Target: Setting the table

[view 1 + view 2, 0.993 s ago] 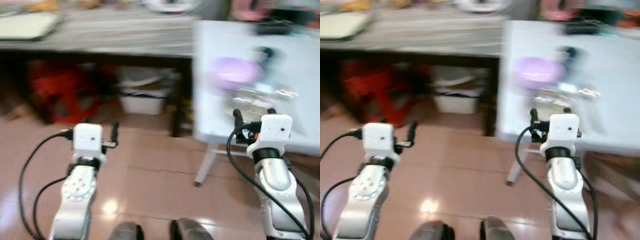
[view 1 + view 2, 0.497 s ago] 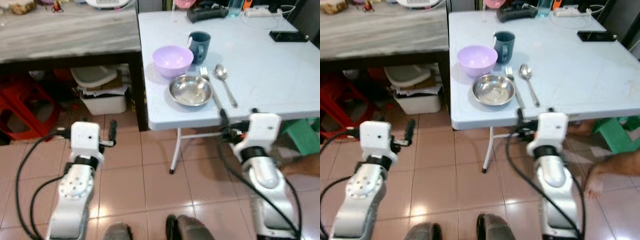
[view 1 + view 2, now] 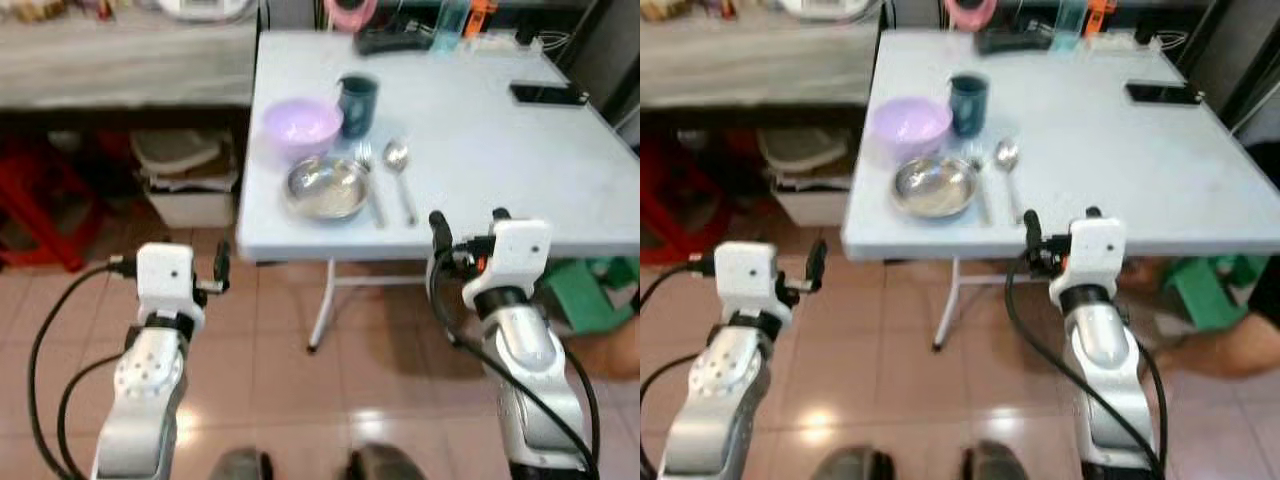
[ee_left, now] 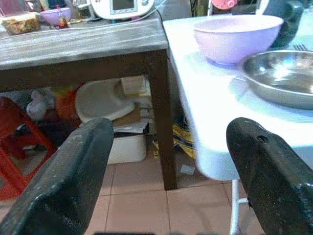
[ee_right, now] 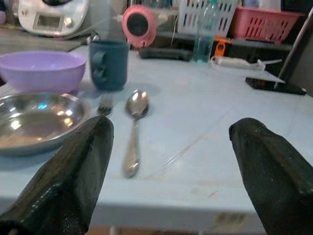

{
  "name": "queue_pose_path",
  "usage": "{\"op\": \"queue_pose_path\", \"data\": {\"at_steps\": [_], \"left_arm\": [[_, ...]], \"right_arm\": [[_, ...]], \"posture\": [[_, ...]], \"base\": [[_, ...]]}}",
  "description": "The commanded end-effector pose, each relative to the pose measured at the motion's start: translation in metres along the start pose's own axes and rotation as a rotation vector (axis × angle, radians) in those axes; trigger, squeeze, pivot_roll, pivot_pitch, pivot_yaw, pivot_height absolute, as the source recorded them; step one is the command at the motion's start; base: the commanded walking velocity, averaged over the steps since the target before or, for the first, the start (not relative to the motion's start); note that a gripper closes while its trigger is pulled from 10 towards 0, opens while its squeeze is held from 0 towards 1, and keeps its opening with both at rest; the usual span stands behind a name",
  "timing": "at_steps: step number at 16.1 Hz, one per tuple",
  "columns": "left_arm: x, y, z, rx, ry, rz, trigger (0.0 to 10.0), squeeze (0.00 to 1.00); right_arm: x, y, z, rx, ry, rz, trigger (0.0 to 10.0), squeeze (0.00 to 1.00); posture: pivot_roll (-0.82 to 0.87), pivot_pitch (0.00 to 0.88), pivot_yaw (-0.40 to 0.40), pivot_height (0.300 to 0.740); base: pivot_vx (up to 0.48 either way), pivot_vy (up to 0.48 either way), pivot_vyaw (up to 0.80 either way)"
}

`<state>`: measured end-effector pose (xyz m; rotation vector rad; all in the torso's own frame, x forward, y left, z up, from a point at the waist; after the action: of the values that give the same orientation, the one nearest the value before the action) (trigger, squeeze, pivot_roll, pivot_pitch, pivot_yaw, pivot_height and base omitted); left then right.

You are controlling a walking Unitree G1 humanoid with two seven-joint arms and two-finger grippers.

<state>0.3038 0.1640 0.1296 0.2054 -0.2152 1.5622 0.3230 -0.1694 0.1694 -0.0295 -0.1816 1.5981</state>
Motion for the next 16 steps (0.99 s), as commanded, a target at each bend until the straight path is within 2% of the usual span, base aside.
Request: {"op": "queue_pose_path", "data": {"at_steps": [1, 4, 6, 8, 11, 16], "left_arm": [[-0.001, -0.001, 0.001, 0.004, 0.005, -0.002, 10.0, 0.0], [0.001, 0.0, 0.0, 0.011, 0.017, 0.013, 10.0, 0.0], [0.001, 0.0, -0.001, 0.018, 0.034, 0.027, 10.0, 0.0], [0.004, -0.001, 0.002, -0.001, -0.002, 0.039, 10.0, 0.0], [0.015, -0.002, 0.009, -0.03, 0.004, 0.089, 10.0, 0.0], [0.019, 0.0, 0.009, -0.034, -0.018, 0.097, 10.0, 0.0]], "right_arm": [[-0.003, 0.001, 0.0, 0.002, 0.002, -0.003, 10.0, 0.0], [-0.001, 0.0, 0.001, 0.0, 0.01, 0.009, 10.0, 0.0], [0.003, 0.0, 0.005, -0.014, 0.034, 0.034, 10.0, 0.0], [0.003, 0.0, 0.004, -0.013, 0.031, 0.033, 10.0, 0.0], [0.007, -0.001, 0.004, -0.015, 0.029, 0.054, 10.0, 0.0], [0.024, 0.001, -0.003, 0.024, 0.016, 0.151, 10.0, 0.0]], "posture": [[-0.01, 0.138, 0.003, 0.74], [0.0, 0.143, 0.004, 0.74], [0.0, 0.144, 0.005, 0.74], [0.0, 0.143, 0.005, 0.74], [0.0, 0.144, 0.005, 0.74], [0.0, 0.15, 0.0, 0.74]], "base": [[0.472, 0.0, 0.0], [0.466, 0.0, 0.0], [0.433, 0.0, 0.62], [0.435, 0.0, 0.77], [0.0, 0.0, 0.0], [0.0, 0.0, 0.0]]}}
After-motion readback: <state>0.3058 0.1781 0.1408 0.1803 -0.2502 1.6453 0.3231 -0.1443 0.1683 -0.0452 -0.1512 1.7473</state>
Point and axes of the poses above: a point about 5 cm out from each wrist's last joint towards the gripper, its own y axis pointing back from the gripper into the wrist, its own z axis along the axis of the wrist's last joint, x = y × z, the point moved 6 cm from there along -y, pointing out of the wrist towards the gripper, and after that the axes turned 10 degrees about -y, right-handed, at the moved point
